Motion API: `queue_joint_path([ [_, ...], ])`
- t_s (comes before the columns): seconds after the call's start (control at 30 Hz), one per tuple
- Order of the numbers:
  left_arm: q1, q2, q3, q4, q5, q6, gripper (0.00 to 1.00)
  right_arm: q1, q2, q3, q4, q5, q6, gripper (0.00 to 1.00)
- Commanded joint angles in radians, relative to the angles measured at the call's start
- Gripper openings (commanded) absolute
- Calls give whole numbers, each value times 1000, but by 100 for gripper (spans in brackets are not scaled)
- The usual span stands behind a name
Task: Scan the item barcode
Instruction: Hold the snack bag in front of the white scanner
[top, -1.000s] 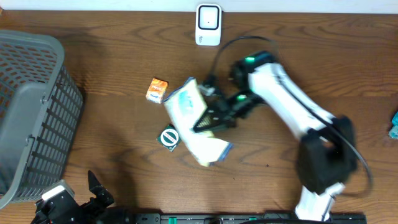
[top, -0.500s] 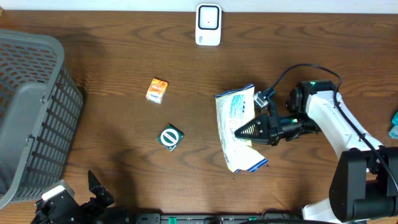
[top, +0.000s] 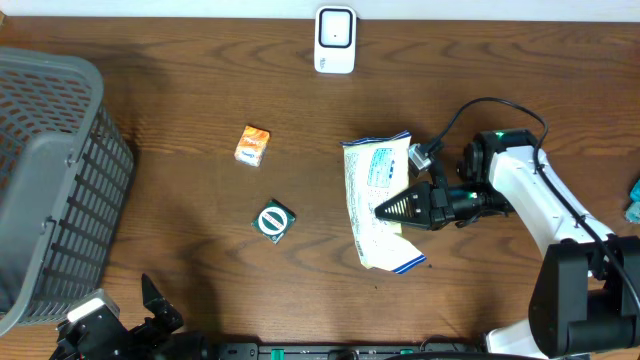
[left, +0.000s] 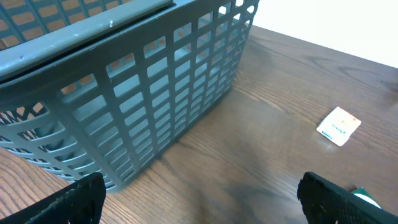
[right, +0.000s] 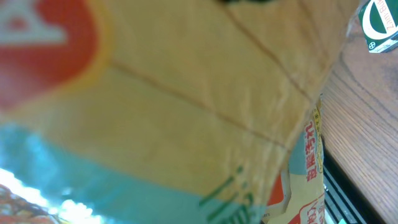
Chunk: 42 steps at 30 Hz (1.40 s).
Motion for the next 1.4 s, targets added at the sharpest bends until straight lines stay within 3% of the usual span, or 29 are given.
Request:
queue_joint_path([
  [0.0,3,-1,1,0,-2,-6,98,1,-61,15,0,-21,-51,1],
  [0.2,3,-2,1,0,-2,-6,98,-2,-154,44,14,39,-219,1],
  [0.33,3,-1,1,0,-2,-6,98,0,-167,100,201,66,-217,1],
  [0.4,3,-1,1,0,-2,-6,98,5,-165,114,410,67,-59,1],
  [0.47,3,-2,1,0,-2,-6,98,18,-165,114,673,141,213,1],
  [0.57,3,-1,1,0,-2,-6,97,57,-165,114,1023,490,703,1],
  [0.8,3,-1,1,0,-2,-6,98,172,-158,132,1438,907,1000,1],
  [1.07,3,-2,1,0,-2,-6,98,212,22,286,1535,1147,1046,1],
  [1.37,3,-1,1,0,-2,-6,98,217,467,787,1501,1181,1021,1],
])
